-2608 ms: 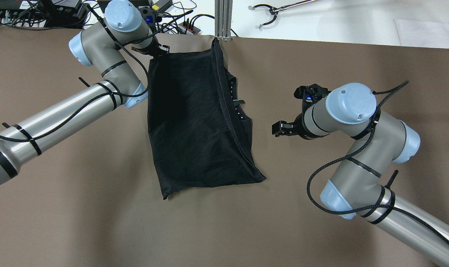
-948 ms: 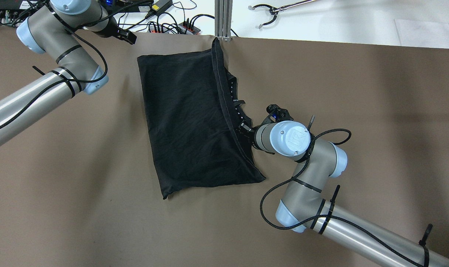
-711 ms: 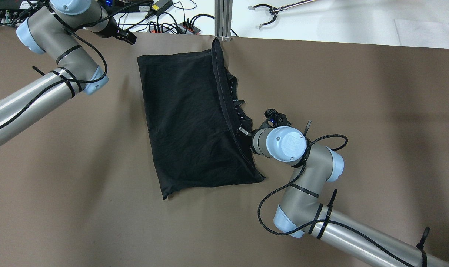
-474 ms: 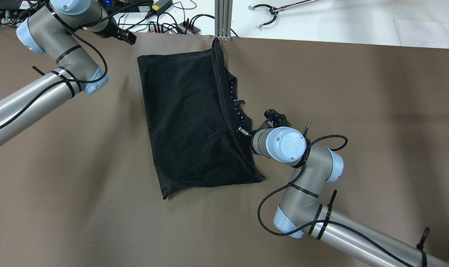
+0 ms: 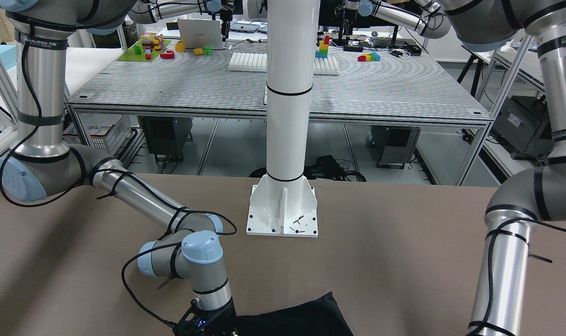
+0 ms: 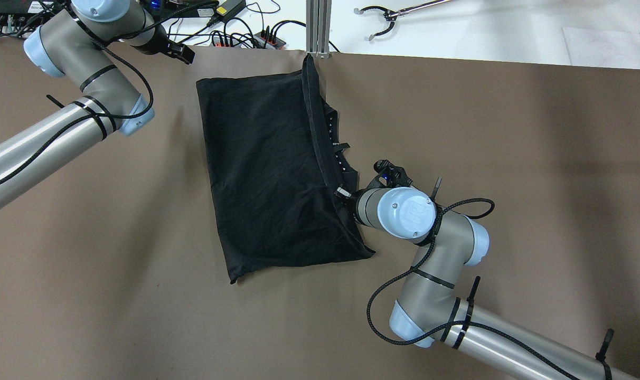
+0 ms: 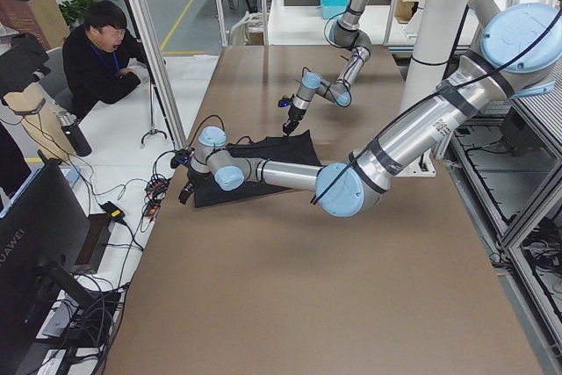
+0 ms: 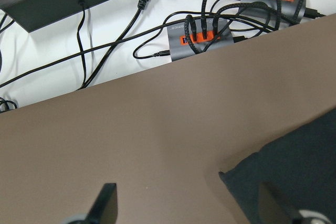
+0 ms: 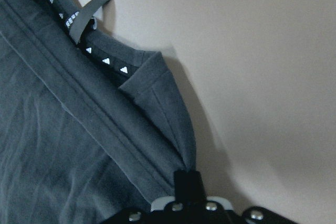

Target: Fold clothes

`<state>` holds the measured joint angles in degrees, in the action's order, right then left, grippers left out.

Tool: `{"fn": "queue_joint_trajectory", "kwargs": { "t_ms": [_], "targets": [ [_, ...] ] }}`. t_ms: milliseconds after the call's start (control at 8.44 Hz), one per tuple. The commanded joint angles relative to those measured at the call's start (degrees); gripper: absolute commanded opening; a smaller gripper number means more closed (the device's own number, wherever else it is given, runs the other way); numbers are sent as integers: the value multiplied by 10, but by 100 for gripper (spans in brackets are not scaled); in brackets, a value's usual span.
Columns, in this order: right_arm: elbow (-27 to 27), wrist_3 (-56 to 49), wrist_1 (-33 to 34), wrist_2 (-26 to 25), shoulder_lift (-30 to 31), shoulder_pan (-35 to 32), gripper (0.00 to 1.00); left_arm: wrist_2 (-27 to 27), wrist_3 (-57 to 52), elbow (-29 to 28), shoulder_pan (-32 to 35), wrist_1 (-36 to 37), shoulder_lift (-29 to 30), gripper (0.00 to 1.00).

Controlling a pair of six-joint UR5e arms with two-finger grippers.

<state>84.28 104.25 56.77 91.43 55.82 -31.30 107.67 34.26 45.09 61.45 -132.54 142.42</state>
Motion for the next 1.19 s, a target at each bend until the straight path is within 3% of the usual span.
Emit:
{"fn": "queue_joint_trajectory", "kwargs": {
  "t_ms": [0, 356, 830, 948, 1067],
  "targets": [
    [98, -1, 3, 10, 70, 13, 0, 1, 0, 0, 0, 0, 0, 95],
    [196, -1, 10, -1, 151, 67, 0, 0, 7, 1, -1, 0, -1, 95],
    [198, -42, 10, 1, 158, 66, 0, 0, 14, 41, -3, -1, -31, 95],
    [198, -43, 10, 0, 158, 63, 14, 0, 16, 42, -4, 0, -31, 95],
    [197, -56, 17, 0, 156, 62, 81, 1, 16, 42, -4, -1, -31, 95]
  ]
}}
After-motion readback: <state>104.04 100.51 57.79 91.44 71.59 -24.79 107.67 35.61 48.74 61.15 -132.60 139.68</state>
